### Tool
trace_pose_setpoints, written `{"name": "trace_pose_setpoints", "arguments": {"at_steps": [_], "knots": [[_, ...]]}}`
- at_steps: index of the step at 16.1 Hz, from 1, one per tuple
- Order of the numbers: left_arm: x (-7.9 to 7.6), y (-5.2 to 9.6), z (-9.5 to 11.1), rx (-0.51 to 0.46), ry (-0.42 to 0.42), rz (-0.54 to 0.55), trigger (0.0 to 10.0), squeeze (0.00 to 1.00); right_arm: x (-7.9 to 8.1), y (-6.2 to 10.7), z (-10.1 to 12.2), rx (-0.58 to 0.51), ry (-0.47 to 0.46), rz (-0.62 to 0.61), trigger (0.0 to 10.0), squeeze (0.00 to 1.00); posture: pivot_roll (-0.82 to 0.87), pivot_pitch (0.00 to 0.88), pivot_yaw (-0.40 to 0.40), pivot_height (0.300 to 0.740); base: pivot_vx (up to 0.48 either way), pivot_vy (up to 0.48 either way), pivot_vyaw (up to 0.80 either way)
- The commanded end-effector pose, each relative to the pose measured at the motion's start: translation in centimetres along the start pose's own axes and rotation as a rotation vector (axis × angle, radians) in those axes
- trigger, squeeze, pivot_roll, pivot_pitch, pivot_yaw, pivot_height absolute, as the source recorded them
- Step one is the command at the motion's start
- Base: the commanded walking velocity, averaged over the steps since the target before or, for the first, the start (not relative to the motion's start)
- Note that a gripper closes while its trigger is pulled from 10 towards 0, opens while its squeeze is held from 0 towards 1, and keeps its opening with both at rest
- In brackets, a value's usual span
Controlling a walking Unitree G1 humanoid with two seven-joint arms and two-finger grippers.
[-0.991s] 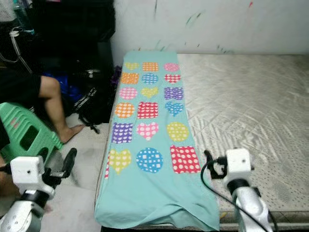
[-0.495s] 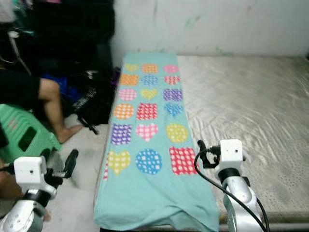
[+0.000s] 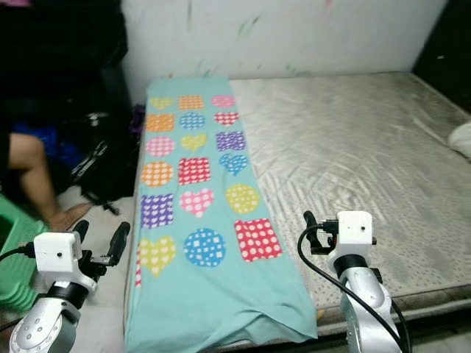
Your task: Clean up the room
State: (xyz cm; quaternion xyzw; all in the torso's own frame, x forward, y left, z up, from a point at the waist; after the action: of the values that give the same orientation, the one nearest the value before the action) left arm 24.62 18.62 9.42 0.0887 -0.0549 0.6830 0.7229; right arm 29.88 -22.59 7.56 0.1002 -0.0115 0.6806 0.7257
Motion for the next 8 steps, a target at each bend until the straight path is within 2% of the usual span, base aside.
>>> {"name": "trace_pose_setpoints", "arguments": {"at_steps": [1, 8], "knots": [[-0.03, 0.02, 0.19, 0.001, -0.015, -0.002, 10.0, 0.00, -0.04, -0.08, 0.65, -0.018, 0.010, -0.007, 10.0, 0.00, -0.09, 0.006, -0.002, 0.740, 0.000, 0.000, 0.00], [-0.10, 0.24, 0.20, 0.008, -0.016, -0.002, 10.0, 0.00, 0.79, -0.07, 0.42, -0.014, 0.009, 0.015, 10.0, 0.00, -0.09, 0.023, 0.000, 0.740, 0.000, 0.000, 0.00]]}}
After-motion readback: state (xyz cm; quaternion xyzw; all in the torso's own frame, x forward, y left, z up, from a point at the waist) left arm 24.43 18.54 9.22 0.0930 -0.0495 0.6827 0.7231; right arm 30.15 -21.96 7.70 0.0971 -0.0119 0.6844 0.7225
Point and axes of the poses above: a point about 5 cm out from each wrist's last joint towards the gripper, its own y axis pointing back from the gripper into the wrist, its own z axis along the axis of the wrist's last joint, x = y × z, the point moved 4 cm from there along -y, pointing out of the wrist towards the gripper, and after that the axes turned 14 degrees about -y, right-handed, at the moved point
